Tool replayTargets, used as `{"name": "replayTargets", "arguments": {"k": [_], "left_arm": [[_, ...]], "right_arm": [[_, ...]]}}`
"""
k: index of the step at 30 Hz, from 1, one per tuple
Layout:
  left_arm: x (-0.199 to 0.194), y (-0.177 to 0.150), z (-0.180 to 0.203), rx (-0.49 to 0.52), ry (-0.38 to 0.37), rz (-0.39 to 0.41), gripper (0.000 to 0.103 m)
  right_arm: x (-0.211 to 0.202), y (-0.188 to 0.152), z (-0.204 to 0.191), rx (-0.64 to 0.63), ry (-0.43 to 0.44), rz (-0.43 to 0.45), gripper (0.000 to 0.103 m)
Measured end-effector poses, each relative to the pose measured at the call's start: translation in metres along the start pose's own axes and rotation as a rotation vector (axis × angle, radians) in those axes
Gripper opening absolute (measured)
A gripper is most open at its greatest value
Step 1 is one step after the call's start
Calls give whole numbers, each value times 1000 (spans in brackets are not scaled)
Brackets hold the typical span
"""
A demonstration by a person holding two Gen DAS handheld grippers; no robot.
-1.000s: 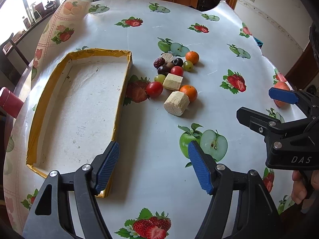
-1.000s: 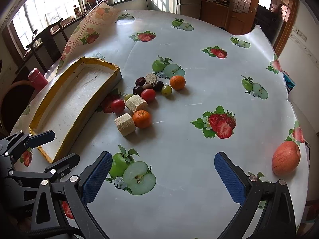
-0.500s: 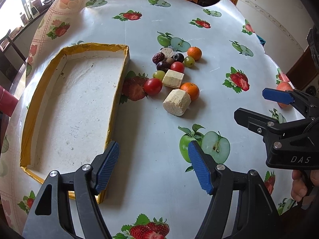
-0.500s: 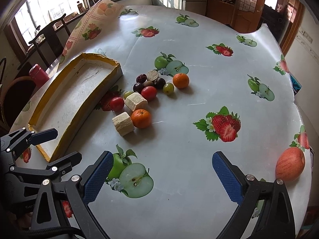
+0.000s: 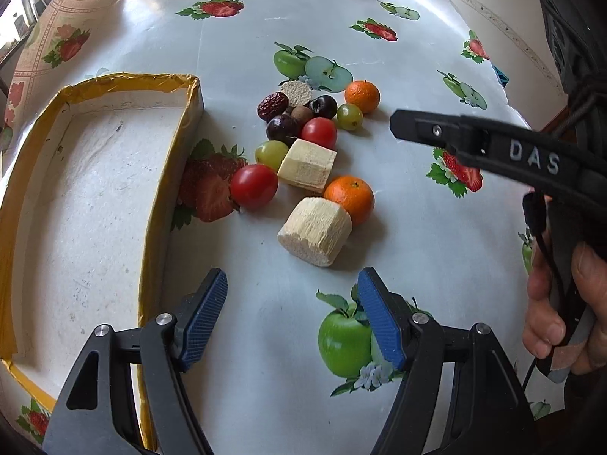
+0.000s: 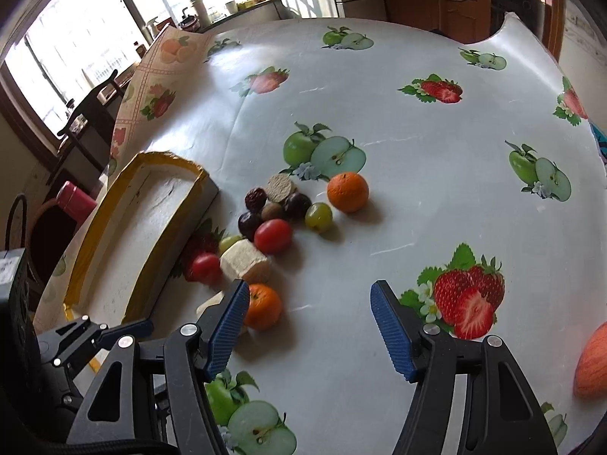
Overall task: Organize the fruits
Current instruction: 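Grasp the white cube with the left tool while the right tool grasps a tangerine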
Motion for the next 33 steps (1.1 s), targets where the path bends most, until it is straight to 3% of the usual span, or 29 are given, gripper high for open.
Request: {"name": "replayTargets", "arguments": {"k": [9,12,13,15,18,33], "left_arm": [[26,22,-3,6,-41,-7,71],[29,22,2,20,-65,-2,72],[30,21,5,31,-67,-2,71],[30,22,11,58,-78,10,61],[26,21,18,70,-112,13,42],[-35,2,-13,11,-81,81,42]], "right_arm": [[52,58,27,63,-6,3,63],[68,62,30,89,-1,-25,55],[74,62,31,99,-2,-41,48],[79,61,34,106,-2,-39,38],[74,58,36,126,7,-27,37],[10,6,34,170,40,15,36]]}}
Point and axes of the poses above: each gripper's, at about its wrist camera, not at the fingertips, and x roughly the way its jaws point, z to its right, y to its top, the point moved 8 cm from there along x, roughly the way its jaws point, and after that the axes turned 4 degrees about -z, right-handed, at the moved point
